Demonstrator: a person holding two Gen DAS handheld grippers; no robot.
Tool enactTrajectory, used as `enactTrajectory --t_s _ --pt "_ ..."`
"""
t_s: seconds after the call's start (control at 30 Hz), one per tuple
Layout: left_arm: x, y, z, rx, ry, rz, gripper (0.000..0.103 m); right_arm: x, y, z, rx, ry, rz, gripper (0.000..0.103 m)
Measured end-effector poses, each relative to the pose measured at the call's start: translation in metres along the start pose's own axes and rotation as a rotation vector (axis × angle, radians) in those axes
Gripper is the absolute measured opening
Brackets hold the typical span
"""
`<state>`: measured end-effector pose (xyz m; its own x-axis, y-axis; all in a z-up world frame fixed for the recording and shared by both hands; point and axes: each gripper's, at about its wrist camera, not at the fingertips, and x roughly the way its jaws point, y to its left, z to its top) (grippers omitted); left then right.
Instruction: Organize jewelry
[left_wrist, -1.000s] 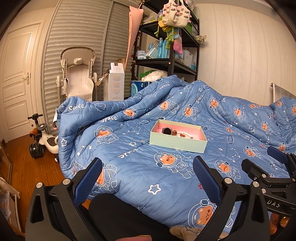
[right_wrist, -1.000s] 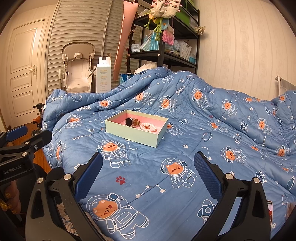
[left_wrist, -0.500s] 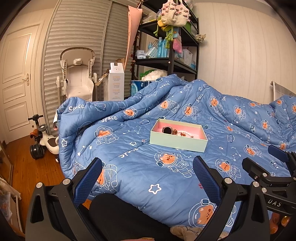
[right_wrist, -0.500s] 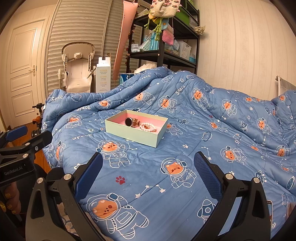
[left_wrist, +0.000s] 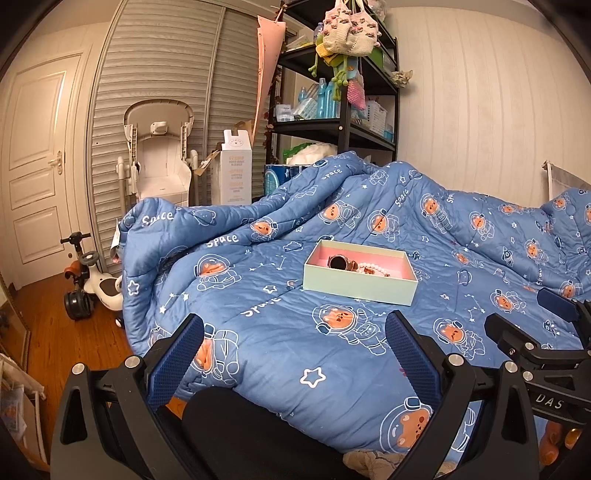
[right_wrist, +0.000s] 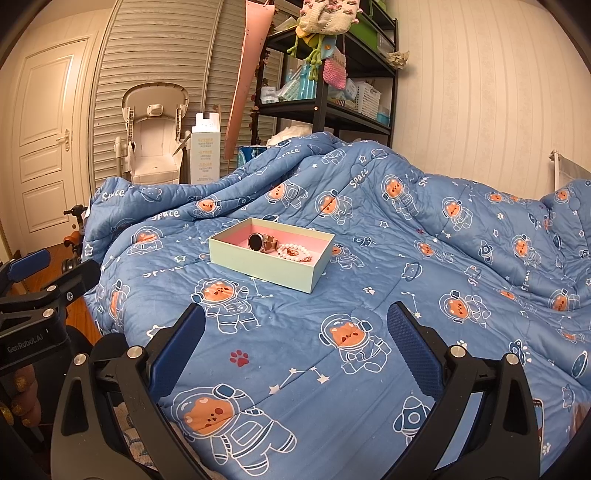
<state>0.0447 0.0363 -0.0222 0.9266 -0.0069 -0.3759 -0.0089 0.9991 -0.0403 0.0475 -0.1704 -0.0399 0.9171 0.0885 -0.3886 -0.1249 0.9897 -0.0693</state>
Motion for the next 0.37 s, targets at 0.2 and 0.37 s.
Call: enactTrajectory --t_s 0.2,0.37 --pt "0.0002 -0.0001 -0.0006 -0.003 0.012 0.002 0.097 0.0003 0.0006 0.0004 0.000 0.001 0.000 0.097" --pt "-0.0033 0.0011 -0.0005 -0.001 0.007 -0.005 0.097 0.0005 0.0001 0.0002 0.001 0.002 0.001 0.097"
